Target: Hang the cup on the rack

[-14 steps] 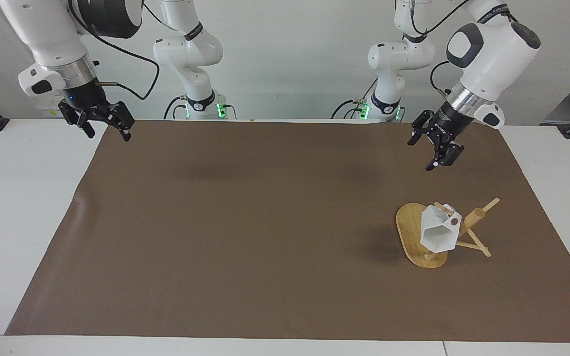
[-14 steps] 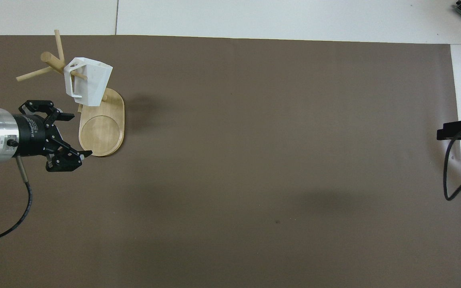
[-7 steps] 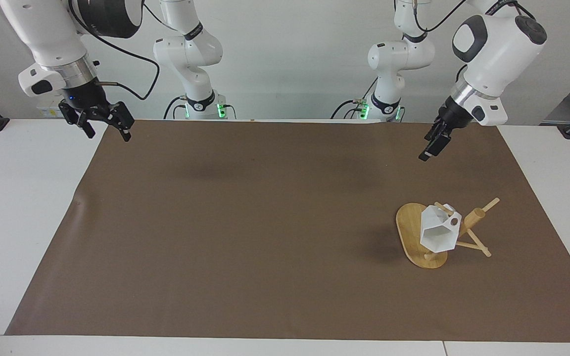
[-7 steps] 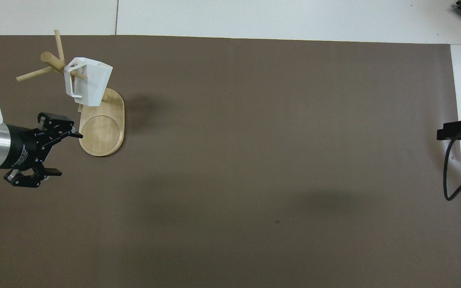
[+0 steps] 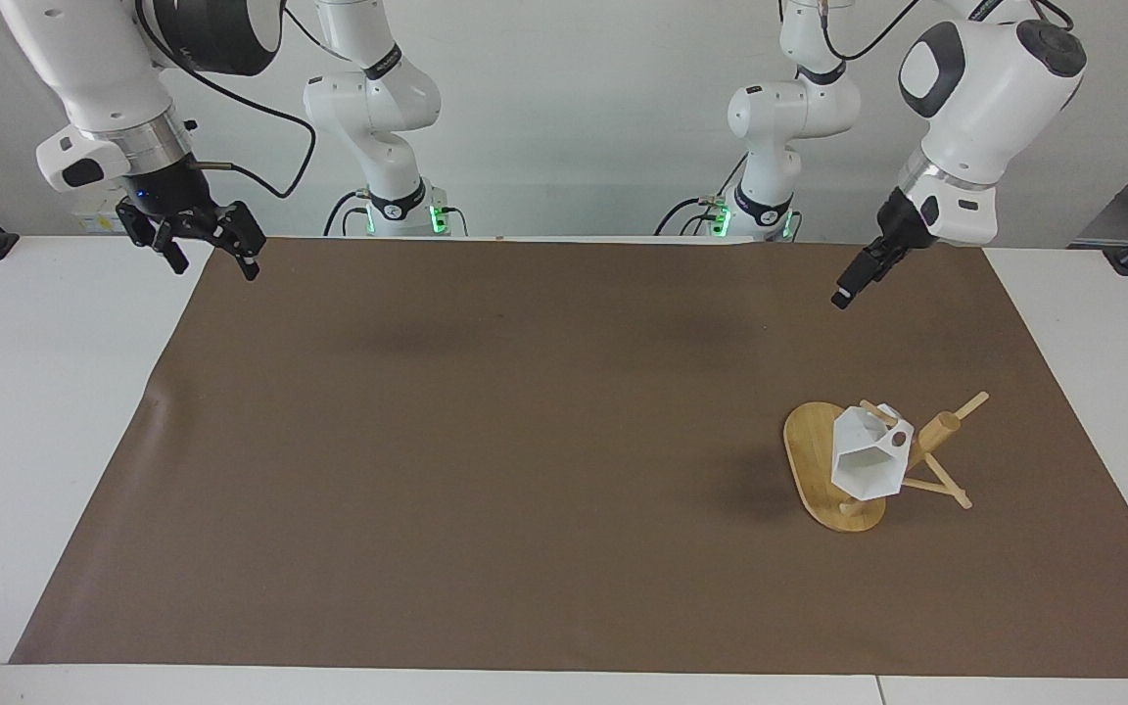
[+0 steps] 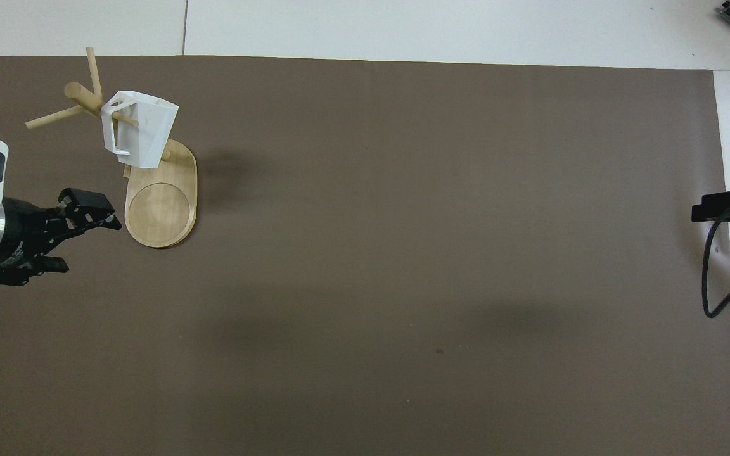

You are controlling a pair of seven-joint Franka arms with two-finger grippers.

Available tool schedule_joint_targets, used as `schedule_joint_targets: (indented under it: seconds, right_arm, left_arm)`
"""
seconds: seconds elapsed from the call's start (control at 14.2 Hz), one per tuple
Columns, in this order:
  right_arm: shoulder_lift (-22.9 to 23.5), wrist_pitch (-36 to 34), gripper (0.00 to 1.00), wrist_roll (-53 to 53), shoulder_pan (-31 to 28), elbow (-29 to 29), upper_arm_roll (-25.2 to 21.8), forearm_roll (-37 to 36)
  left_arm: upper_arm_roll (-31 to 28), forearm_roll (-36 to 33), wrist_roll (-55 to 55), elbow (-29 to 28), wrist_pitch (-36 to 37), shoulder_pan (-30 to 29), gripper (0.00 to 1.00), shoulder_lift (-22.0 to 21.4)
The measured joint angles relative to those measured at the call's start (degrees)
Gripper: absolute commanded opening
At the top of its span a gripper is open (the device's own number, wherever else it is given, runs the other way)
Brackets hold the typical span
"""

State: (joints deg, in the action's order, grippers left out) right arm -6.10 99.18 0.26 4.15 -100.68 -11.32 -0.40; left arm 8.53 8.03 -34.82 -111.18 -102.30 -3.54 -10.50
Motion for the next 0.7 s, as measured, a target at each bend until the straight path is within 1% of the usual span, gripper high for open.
schedule_joint_targets:
  seconds: [0.14, 0.28, 0.42, 0.7]
  right_arm:
    - [0.00, 0.00, 1.00, 0.00, 0.00, 0.00, 0.00, 0.00]
    - [0.00, 0.00, 1.00, 0.00, 0.00, 0.00, 0.00, 0.00]
    - [0.00, 0.00, 1.00, 0.00, 0.00, 0.00, 0.00, 0.00]
    - [0.00, 0.00, 1.00, 0.00, 0.00, 0.00, 0.00, 0.00]
  left_arm:
    - [-0.11, -2.39, 6.72, 4.39, 4.02, 0.00, 1.00, 1.37]
    - [-0.80, -4.12, 15.35, 9.96, 8.42, 0.18, 1.00, 3.45]
    - [-1.65, -6.23, 22.80, 14.60, 11.40, 0.38, 1.00, 5.15]
    - [-2.08, -6.86, 26.21, 20.13, 14.89, 0.97, 1.00, 7.19]
